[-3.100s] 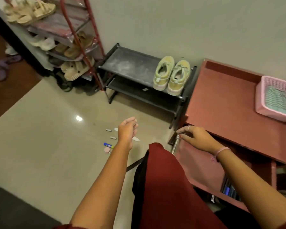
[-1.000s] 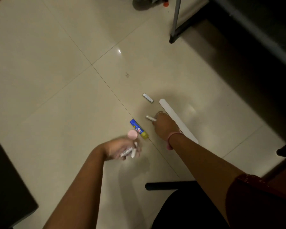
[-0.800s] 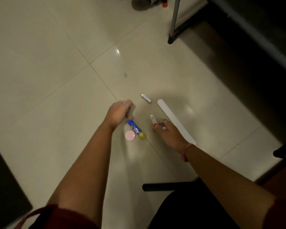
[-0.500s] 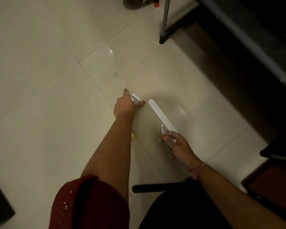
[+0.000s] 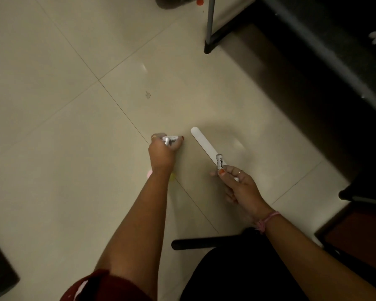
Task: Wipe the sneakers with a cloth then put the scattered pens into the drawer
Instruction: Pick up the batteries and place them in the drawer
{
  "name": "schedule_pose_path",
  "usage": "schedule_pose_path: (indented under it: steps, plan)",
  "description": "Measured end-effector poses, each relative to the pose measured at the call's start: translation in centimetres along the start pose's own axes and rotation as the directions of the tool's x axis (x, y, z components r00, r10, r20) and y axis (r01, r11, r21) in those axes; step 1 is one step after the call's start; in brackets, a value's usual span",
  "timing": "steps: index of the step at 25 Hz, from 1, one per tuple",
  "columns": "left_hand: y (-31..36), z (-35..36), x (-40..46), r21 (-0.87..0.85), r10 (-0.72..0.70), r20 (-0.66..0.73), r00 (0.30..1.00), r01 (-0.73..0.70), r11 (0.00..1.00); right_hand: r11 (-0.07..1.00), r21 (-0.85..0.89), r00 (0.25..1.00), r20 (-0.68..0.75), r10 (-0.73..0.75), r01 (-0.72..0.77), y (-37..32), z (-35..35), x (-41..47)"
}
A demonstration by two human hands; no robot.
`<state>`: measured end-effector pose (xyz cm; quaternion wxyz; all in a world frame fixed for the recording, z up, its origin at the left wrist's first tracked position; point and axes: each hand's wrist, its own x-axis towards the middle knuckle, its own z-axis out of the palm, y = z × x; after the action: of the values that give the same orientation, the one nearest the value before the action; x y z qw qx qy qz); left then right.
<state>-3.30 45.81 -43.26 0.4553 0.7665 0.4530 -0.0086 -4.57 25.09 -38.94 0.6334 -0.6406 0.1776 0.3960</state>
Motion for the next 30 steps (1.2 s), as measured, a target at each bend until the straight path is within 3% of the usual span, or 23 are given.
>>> schedule_pose_path:
  steps: [3,5,8,11,16,21,25,30]
  plan:
    - [1.1,-1.2,-2.4,-0.355,-0.131,0.086,0.988,0.153,0.922,1.0,0.003,1.0,0.006,-0.02,0.02,-2.0,-1.2,-1.6]
    - [4.1,-2.2,-5.6,-0.643,-0.176,0.299,0.938,0.334,0.689,0.995,0.083,0.998,0.025,-0.052,0.05,-4.7,-2.9,-4.1]
    - [6.7,-2.7,-9.0,-0.78,-0.122,0.487,0.865,0.494,0.385,0.975,0.222,0.995,0.099,-0.013,-0.009,-6.7,-3.8,-5.7]
    - [11.4,-4.2,-13.6,-0.807,-0.01,0.55,0.835,0.535,0.25,0.937,0.347,0.989,0.145,-0.03,-0.022,-10.1,-4.4,-10.2]
    - [17.9,-7.9,-20.8,-0.706,-0.032,0.627,0.779,0.584,0.4,0.887,0.461,0.984,0.154,-0.088,0.007,-14.6,-5.4,-19.7]
    - [23.4,-12.2,-29.8,-0.601,-0.019,0.748,0.664,0.688,0.407,0.834,0.537,0.988,0.011,-0.155,0.125,-16.4,-6.4,-30.3]
    - [26.0,-14.7,-37.9,-0.483,0.042,0.844,0.535,0.722,0.496,0.884,0.387,0.964,-0.149,-0.221,0.262,-16.3,-6.7,-39.7]
    - [26.4,-15.9,-47.6,-0.4,0.033,0.888,0.459,0.734,0.549,0.916,0.153,0.881,-0.37,-0.295,0.371,-13.8,-7.4,-48.7]
